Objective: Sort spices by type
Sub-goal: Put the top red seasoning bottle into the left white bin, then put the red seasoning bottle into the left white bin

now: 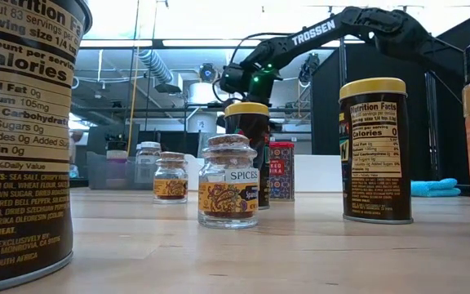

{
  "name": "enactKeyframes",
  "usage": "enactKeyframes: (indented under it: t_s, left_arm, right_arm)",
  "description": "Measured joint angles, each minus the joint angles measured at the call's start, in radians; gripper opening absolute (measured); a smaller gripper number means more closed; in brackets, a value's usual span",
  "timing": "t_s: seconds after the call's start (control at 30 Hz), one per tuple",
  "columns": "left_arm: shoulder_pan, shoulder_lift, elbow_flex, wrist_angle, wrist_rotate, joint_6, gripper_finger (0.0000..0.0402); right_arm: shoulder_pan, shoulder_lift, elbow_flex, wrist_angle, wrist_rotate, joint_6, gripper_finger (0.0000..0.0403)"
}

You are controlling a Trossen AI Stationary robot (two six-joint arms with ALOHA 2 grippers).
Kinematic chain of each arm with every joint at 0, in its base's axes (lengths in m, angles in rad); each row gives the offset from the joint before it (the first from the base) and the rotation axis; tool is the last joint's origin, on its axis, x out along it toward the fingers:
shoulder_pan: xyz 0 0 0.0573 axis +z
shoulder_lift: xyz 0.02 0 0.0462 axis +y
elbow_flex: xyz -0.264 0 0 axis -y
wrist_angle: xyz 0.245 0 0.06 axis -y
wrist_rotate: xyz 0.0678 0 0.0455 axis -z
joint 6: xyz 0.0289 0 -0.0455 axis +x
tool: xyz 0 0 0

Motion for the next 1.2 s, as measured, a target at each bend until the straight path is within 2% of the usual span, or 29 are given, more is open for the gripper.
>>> enactKeyframes:
  t_s: [0.33,0.53,0.83,1.2]
  left_arm:
    - [0.0,0.0,0.0,-0.004,0.0,0.004,0.0301]
    - [0.0,0.0,0.0,-0.024,0.003,0.004,0.0301]
    - [0.0,0.0,0.0,-0.024,0.014,0.004,0.0301]
    - [0.0,-0.001,0.0,-0.024,0.014,0.019,0.0301]
  right_arm:
    - [0.001,-0.001,0.134,-0.045,-0.025,-0.083,0.0233]
    - [0.03,-0.107,0.122,-0.156,-0.197,-0.191,0.0249]
    - [0.226,-0.236,0.122,-0.378,-0.214,-0.402,0.0258]
    - [0.452,-0.25,0.122,-0.396,-0.193,-0.41,0.0265]
